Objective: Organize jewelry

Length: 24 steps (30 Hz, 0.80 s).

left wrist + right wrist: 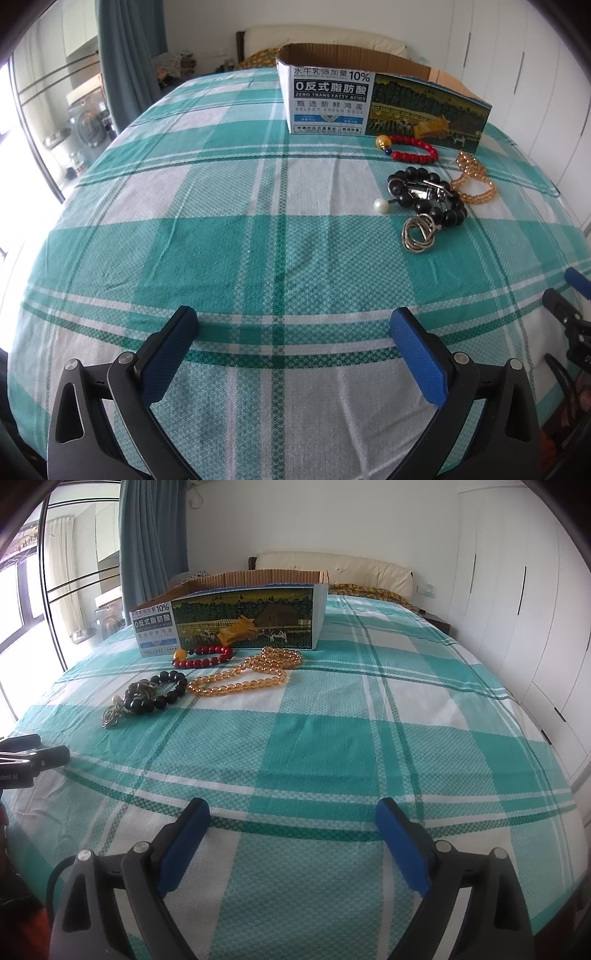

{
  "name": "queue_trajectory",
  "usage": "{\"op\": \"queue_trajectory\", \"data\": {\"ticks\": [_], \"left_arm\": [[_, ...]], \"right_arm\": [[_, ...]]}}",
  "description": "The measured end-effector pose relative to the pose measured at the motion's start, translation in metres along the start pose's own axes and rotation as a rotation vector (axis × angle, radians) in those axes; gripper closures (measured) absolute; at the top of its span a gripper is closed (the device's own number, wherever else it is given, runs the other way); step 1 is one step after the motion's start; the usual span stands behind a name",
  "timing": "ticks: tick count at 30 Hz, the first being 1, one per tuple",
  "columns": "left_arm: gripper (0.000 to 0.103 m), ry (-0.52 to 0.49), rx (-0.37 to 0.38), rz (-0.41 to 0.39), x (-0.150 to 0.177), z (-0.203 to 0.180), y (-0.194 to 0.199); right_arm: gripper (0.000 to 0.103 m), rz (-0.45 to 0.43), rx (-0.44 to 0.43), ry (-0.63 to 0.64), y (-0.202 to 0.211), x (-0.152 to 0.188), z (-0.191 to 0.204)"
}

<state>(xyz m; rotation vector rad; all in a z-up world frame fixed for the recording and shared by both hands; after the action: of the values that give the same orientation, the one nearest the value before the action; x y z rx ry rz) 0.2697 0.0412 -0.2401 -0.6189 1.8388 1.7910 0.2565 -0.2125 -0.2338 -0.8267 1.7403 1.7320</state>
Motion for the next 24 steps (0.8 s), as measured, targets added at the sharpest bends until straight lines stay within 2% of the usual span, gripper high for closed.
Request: {"op": "queue_trajectory", "data": {"ticks": [6,12,17,24], "left_arm": [[0.0,-0.001,-0.001,0.006,-0.001,-0.001,-0.001],[0.0,-0.003,0.009,0.044,-0.005,-0.002,-0.003],[0.001,-0.001,0.12,0.03,-0.012,-0.015,0.004],[0.001,-0.082,0.142,0.018,-0.023,-0.04,0.001]], "right_arm": [[0.01,-0.003,0.0,0.001,0.0,0.0,0.001],[0.01,-0.004,0.0,0.002,0.0,0.0,0.001],[0.01,0.003,0.0,0.001,0.001,0.0,0.001],[0.01,0.05,-0.02,0.016,0.0,-0.002,0.0]]}}
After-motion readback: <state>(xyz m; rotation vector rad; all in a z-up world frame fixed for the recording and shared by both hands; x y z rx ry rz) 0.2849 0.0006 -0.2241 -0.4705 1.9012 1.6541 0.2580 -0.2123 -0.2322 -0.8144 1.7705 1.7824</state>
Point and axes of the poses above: each gripper's, at about its wrist camera, not at the fingertips, and y roughly against the way its jaws point, z to its left, x to its underside, the point moved 4 cm from there along -y, roughly the way its jaws point, and after that the axes turned 2 degrees about -z, right-handed, at the moved point
